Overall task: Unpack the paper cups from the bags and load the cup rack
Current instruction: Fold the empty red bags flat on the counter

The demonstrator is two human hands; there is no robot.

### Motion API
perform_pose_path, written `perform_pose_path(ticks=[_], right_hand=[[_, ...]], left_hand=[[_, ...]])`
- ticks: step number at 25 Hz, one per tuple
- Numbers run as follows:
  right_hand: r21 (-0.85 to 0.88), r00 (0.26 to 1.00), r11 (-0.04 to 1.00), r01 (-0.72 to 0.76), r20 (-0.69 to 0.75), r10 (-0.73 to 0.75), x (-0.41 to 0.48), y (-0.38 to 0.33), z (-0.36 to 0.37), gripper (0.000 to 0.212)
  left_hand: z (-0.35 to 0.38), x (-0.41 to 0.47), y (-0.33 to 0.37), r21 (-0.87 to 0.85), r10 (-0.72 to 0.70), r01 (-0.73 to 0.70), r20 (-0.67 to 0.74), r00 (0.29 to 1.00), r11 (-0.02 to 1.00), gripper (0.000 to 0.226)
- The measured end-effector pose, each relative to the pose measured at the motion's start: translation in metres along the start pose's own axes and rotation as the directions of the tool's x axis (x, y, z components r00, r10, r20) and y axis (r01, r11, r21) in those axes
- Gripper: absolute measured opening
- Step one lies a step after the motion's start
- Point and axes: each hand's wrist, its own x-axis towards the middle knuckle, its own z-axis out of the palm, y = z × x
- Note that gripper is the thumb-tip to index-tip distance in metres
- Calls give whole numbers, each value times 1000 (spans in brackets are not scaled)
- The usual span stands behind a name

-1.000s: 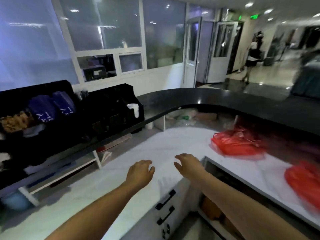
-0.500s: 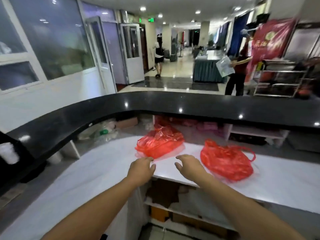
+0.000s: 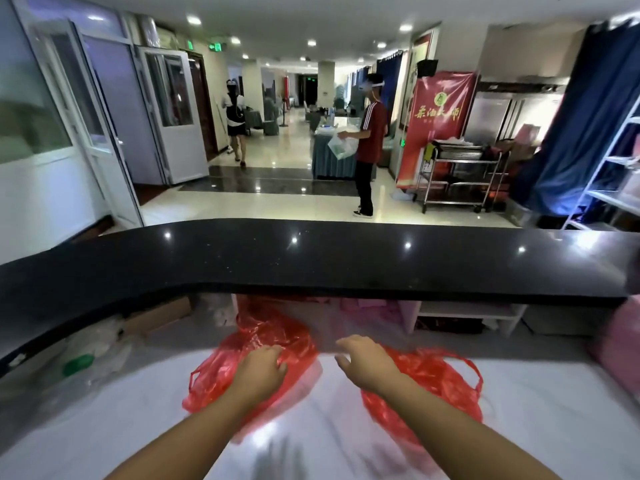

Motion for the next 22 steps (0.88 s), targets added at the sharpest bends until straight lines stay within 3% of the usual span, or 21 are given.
perform_pose_path(ticks=[5,11,13,17,20,22], right_hand=[[-58,998,998,34,57,-30,49,32,-4,41],[-72,989,990,125,89,-118,97,58,-4,39],[-65,985,987,150,100,-143,108,62,-1,40],[-60,983,987,150,118,-143,125,60,3,39],[-65,977,981,180,132,-170,138,40,4,41],[-55,965,972,229,145,-219,146,15,7,54]], left_hand=[[23,50,5,68,-47,41,79,996,997,41],[62,82,-9,173,-286,247,252,925,953,76],[75,86,-18,177,-332,295,243,911,939,69],[73,92,-30,217,-253,220,134,958,951,27],[53,110,-36,220,-105,72,141,984,973,14],[31,117,-43,129,6,-27,157,988,991,19]])
